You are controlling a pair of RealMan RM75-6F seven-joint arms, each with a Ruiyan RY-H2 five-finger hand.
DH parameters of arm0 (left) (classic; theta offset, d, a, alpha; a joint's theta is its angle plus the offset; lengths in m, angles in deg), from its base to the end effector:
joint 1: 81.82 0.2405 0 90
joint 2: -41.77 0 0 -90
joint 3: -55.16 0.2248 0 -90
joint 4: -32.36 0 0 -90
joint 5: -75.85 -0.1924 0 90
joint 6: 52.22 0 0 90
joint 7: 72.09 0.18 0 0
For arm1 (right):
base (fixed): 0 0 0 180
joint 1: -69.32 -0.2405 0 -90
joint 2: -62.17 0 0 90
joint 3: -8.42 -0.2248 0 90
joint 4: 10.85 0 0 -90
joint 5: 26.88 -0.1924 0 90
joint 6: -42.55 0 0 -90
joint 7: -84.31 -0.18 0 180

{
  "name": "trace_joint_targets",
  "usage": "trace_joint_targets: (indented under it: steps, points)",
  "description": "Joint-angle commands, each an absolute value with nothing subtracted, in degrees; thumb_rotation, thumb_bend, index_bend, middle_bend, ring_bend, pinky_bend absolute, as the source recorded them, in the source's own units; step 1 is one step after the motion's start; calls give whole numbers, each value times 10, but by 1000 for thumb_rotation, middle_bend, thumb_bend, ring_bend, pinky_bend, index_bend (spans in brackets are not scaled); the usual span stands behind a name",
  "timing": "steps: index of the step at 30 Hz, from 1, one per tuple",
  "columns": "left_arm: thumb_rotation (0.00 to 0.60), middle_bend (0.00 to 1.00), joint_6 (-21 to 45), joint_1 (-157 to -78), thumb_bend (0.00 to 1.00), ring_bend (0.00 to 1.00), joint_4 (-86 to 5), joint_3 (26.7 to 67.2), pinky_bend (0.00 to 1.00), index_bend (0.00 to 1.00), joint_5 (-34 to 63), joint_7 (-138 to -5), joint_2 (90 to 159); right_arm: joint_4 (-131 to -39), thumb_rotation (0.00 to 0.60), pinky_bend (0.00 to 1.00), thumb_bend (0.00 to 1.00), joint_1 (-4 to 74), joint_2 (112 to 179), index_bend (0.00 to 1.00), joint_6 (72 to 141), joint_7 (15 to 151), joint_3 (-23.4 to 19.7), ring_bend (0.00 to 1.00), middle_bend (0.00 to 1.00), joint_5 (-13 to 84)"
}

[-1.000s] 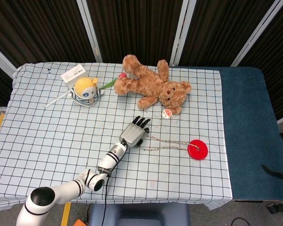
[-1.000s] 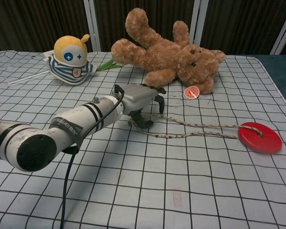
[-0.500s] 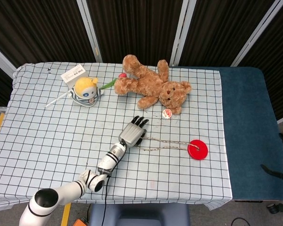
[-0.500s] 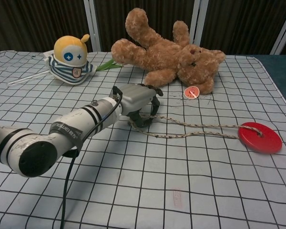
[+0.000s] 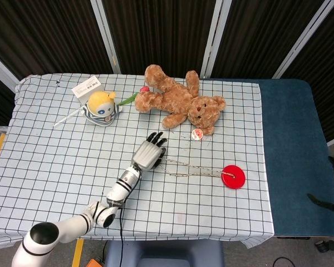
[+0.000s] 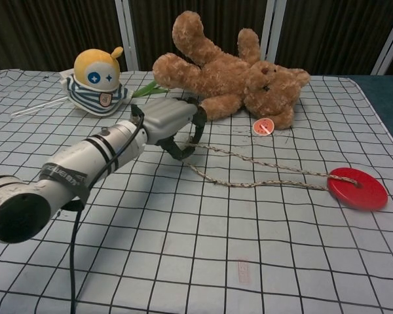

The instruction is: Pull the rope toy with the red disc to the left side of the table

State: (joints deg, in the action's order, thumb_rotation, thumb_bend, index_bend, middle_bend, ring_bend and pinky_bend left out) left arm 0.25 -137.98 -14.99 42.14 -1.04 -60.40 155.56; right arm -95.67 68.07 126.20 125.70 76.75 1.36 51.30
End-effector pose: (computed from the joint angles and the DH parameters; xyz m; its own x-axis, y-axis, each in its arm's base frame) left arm -0.0442 0.3902 -0.0922 0.5521 0.0593 0.8316 0.7078 -0.5605 -0.4300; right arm -0.3295 -0.2066 0.1956 0.3788 0.0423 0.9245 -0.9112 0.1917 0.3646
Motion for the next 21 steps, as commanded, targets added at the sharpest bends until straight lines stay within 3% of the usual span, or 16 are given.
trace_joint_targets:
  steps: [1, 5, 10, 15, 21]
  points:
    - [600, 196, 57, -1317, 692, 5, -272, 441, 133, 873, -8, -556, 1462, -957, 600, 0, 29, 679, 1264, 0, 1256, 770, 14, 0, 0, 515]
    - [600, 206, 122, -1245, 710, 17, -401, 471, 146, 875, -9, -508, 1355, -958, 600, 0, 29, 676, 1268, 0, 1255, 773, 16, 0, 0, 522]
    - [600, 223, 207, -1165, 725, 35, -474, 497, 170, 877, -10, -488, 1252, -957, 600, 0, 29, 674, 1272, 0, 1255, 774, 19, 0, 0, 528]
    - [600, 234, 276, -1091, 724, 39, -464, 500, 170, 880, 12, -519, 1177, -958, 600, 0, 29, 673, 1273, 0, 1259, 773, 22, 0, 0, 539]
    - [600, 239, 284, -1047, 725, 42, -398, 477, 176, 881, 61, -576, 1141, -967, 600, 0, 29, 675, 1271, 0, 1269, 781, 25, 0, 0, 549]
